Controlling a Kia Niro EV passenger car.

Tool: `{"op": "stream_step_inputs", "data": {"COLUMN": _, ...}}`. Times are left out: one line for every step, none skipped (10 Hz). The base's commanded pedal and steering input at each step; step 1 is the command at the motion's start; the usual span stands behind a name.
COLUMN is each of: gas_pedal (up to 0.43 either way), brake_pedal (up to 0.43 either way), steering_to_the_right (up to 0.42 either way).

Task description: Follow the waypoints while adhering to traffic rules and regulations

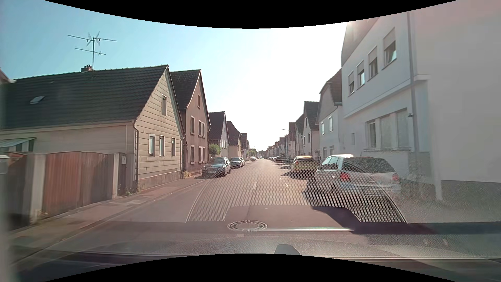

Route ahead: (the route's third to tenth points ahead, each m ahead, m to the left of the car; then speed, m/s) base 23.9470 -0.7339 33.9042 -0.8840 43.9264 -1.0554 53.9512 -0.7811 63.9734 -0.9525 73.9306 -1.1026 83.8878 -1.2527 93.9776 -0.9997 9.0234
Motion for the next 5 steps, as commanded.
{"op": "stream_step_inputs", "data": {"gas_pedal": 0.079, "brake_pedal": 0.000, "steering_to_the_right": -0.004}}
{"op": "stream_step_inputs", "data": {"gas_pedal": 0.079, "brake_pedal": 0.000, "steering_to_the_right": -0.004}}
{"op": "stream_step_inputs", "data": {"gas_pedal": 0.079, "brake_pedal": 0.000, "steering_to_the_right": -0.004}}
{"op": "stream_step_inputs", "data": {"gas_pedal": 0.079, "brake_pedal": 0.000, "steering_to_the_right": -0.004}}
{"op": "stream_step_inputs", "data": {"gas_pedal": 0.079, "brake_pedal": 0.000, "steering_to_the_right": -0.004}}
